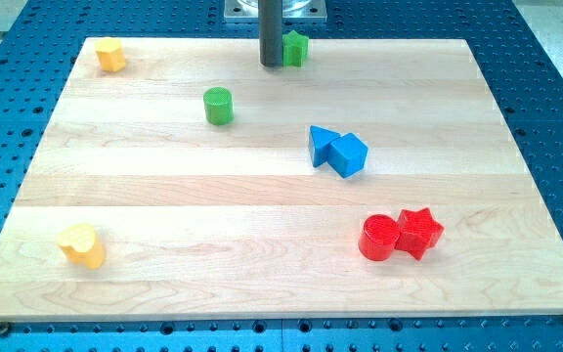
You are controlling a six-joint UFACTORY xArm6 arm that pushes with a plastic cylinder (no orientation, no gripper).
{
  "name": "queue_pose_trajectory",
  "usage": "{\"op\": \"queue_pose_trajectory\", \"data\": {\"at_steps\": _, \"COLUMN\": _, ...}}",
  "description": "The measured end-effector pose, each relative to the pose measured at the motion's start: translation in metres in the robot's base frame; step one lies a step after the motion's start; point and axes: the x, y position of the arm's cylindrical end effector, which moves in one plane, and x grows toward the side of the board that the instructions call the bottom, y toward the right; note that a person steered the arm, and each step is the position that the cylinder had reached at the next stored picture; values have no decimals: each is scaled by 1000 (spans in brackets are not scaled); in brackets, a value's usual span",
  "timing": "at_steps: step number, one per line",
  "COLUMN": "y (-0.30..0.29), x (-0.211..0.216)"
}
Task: Place your arm at the top right of the green star
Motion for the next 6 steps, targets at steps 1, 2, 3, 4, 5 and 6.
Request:
{"op": "queue_pose_trajectory", "data": {"at_steps": 1, "y": 22, "x": 47}}
{"op": "queue_pose_trajectory", "data": {"at_steps": 2, "y": 109, "x": 18}}
{"op": "queue_pose_trajectory", "data": {"at_steps": 3, "y": 99, "x": -23}}
{"op": "queue_pose_trajectory", "data": {"at_steps": 4, "y": 100, "x": -48}}
{"op": "queue_pose_trajectory", "data": {"at_steps": 5, "y": 64, "x": -45}}
{"op": "queue_pose_trajectory", "data": {"at_steps": 6, "y": 57, "x": -14}}
